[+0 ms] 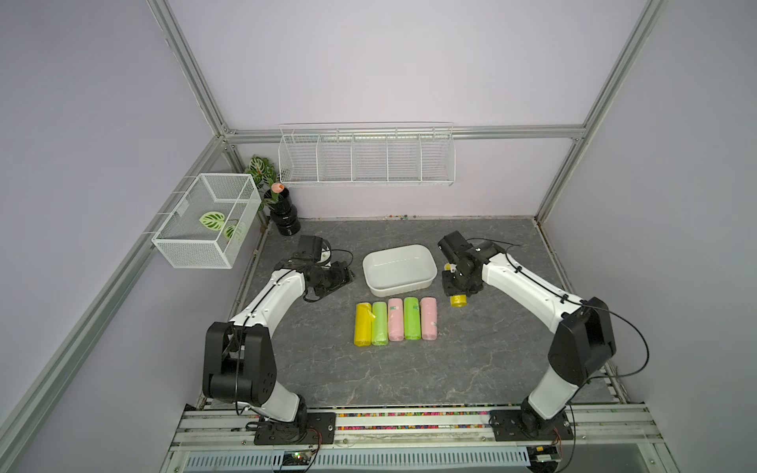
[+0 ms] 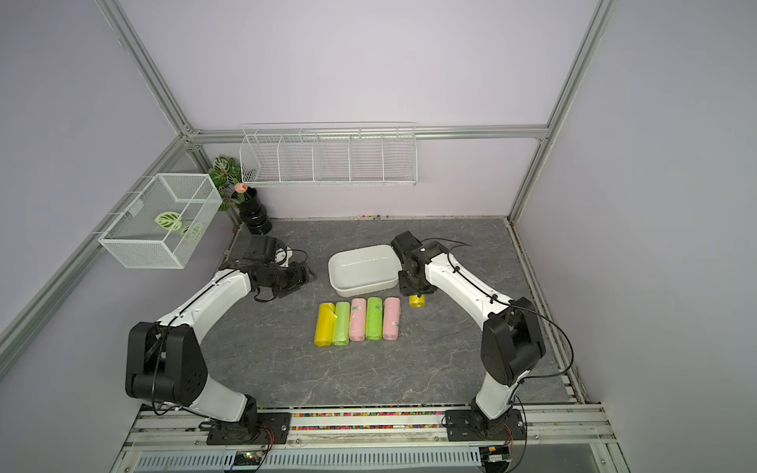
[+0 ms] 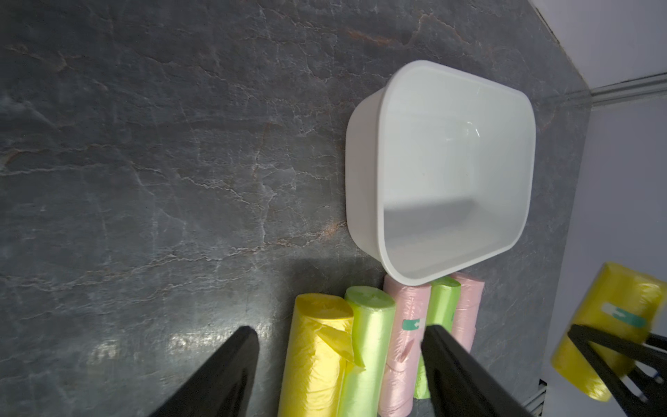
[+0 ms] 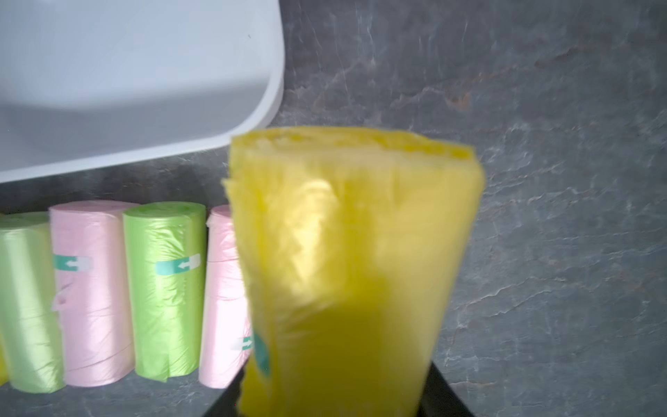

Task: Put the roll of trash bags into the storage box
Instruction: Adjust the storage box at the center of the board.

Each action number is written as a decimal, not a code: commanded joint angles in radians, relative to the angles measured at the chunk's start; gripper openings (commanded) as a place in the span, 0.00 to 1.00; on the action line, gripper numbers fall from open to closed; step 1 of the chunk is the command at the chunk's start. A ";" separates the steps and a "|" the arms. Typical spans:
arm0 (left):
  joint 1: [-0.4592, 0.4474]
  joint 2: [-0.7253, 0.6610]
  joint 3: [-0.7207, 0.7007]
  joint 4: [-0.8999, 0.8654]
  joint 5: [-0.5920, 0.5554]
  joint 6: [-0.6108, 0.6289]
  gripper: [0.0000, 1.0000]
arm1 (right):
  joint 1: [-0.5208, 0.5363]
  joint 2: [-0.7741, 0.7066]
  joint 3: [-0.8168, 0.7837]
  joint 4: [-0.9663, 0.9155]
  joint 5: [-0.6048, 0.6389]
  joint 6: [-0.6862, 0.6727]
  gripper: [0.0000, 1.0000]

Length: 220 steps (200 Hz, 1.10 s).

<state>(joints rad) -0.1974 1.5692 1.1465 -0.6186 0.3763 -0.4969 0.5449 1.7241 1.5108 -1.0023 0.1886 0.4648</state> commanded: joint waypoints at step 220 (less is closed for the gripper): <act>-0.192 0.450 0.437 -0.126 -0.207 0.006 0.05 | 0.020 -0.126 -0.043 -0.015 -0.039 -0.043 0.29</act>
<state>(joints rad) -0.3801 2.0052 1.5436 -0.7166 0.1509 -0.5640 0.5591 1.6135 1.4780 -1.0477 0.1665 0.4107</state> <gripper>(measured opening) 0.097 0.459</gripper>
